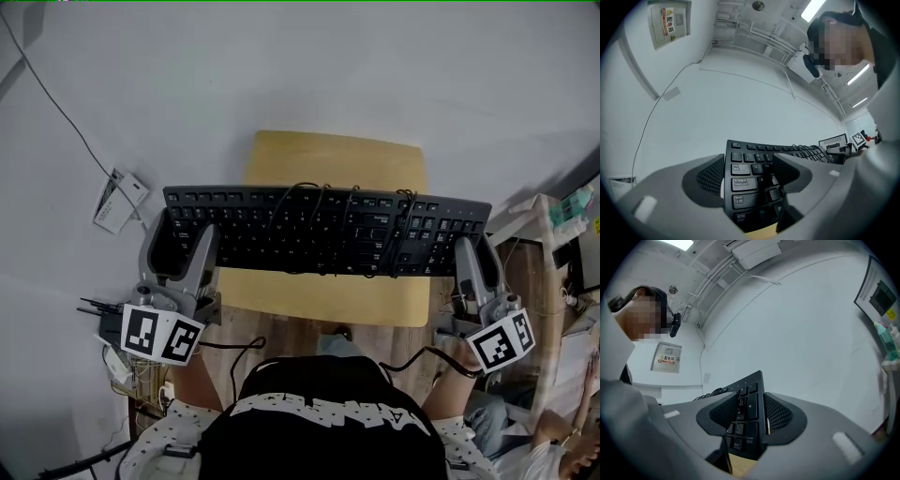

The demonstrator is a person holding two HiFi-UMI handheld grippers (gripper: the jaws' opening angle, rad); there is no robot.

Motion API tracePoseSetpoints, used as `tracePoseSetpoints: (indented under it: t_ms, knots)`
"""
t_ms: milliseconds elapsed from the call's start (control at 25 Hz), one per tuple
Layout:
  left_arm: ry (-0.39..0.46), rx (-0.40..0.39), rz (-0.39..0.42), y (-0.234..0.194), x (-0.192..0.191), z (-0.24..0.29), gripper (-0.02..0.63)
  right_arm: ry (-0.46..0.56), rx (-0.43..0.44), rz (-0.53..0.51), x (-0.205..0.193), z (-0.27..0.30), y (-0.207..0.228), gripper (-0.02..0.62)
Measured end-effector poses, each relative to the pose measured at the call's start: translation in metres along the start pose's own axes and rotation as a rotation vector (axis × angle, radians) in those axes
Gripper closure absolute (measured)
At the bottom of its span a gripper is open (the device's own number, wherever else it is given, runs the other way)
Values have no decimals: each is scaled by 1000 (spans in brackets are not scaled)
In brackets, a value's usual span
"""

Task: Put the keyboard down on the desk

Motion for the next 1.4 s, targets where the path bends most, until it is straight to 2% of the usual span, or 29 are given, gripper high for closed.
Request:
tracePoseSetpoints:
  t_ms: [240,480,920,1160,1400]
  knots:
    - [-6,-50,-22,-5,10,4,298,3,-47,-14,14,-9,-19,402]
    - [-27,-15,-19,-2,-1,3,298,-34,-19,6,6,0,-5,402]
    - [-66,9,-18,0,1,1,299,-56,-2,40,3,1,-1,402]
    - [-109,-20,-21,0,-2,6,299,-71,-31,43,0,0,1,402]
    - [-162,-41,-23,-2,-2,17,299,-107,-76,99,-6,0,3,402]
Point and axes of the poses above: the fingertips, and each gripper's own axes: z forward along the fingers, y to its right, x out of its top, the point moved 1 cm from there along -z, backward along the fingers, and after that the axes turned 7 degrees about -y, right-handed, at the moved point
